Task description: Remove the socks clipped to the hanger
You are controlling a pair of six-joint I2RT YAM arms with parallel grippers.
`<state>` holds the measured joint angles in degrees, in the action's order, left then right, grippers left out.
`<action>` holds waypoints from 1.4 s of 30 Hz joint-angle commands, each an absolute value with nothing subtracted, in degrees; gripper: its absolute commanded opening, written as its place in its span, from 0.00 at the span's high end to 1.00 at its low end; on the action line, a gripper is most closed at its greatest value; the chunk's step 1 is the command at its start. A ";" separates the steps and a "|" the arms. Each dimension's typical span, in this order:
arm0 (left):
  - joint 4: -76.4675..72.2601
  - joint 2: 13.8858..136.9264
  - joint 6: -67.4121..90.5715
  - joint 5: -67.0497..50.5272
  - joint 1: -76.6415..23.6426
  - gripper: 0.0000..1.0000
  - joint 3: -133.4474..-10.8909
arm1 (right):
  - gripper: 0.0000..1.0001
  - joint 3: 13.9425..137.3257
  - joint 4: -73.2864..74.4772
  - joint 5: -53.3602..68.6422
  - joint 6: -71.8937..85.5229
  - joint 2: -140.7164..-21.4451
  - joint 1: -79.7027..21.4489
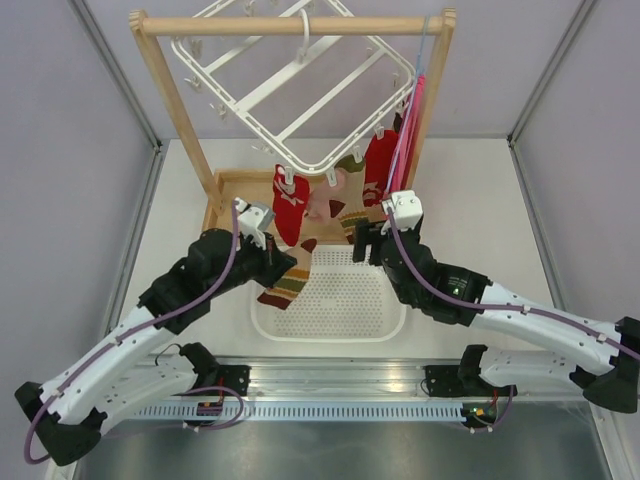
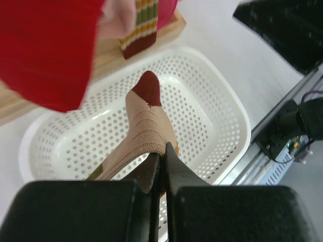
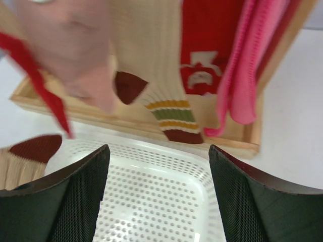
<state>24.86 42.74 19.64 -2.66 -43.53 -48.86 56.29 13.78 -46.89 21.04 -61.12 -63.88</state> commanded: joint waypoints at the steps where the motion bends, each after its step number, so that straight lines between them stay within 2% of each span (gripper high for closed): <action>1: 26.28 46.31 18.19 -11.07 -43.68 0.98 -50.54 | 0.17 54.23 17.58 -50.54 23.20 -59.24 -60.13; 8: 26.19 49.48 17.84 -10.11 -43.77 0.98 -49.14 | 0.16 49.58 17.75 -45.28 24.61 -56.60 -50.46; 16: 26.89 52.38 19.07 -6.24 -43.94 0.98 -45.70 | 0.16 48.87 17.75 -43.42 24.79 -56.34 -47.73; 17: 27.33 52.47 19.07 -5.98 -43.95 0.94 -45.88 | 0.16 48.78 17.75 -43.24 24.79 -56.34 -47.46; 19: 27.95 52.47 19.07 -5.10 -43.95 0.79 -46.14 | 0.16 48.60 17.75 -43.16 24.96 -56.34 -47.20; 20: 28.65 52.47 19.07 -4.58 -43.95 0.56 -46.32 | 0.16 48.43 17.75 -43.07 24.87 -56.34 -47.02; 21: 29.09 52.47 19.42 -3.44 -43.95 0.42 -46.41 | 0.16 48.51 17.75 -42.89 24.96 -56.34 -46.93; 22: 29.35 52.56 19.60 -3.08 -43.95 0.01 -46.49 | 0.16 48.43 17.75 -42.80 24.96 -56.34 -46.76; 31: 32.17 49.31 21.97 5.70 -43.95 0.00 -46.67 | 0.15 47.99 17.75 -42.01 24.96 -56.16 -45.88; 38: 31.99 41.41 26.01 18.08 -43.86 0.00 -45.88 | 0.15 47.20 17.75 -41.40 24.96 -55.81 -45.18; 42: 29.28 36.49 27.24 21.27 -43.86 0.00 -44.56 | 0.15 46.67 17.84 -41.13 24.96 -56.07 -44.65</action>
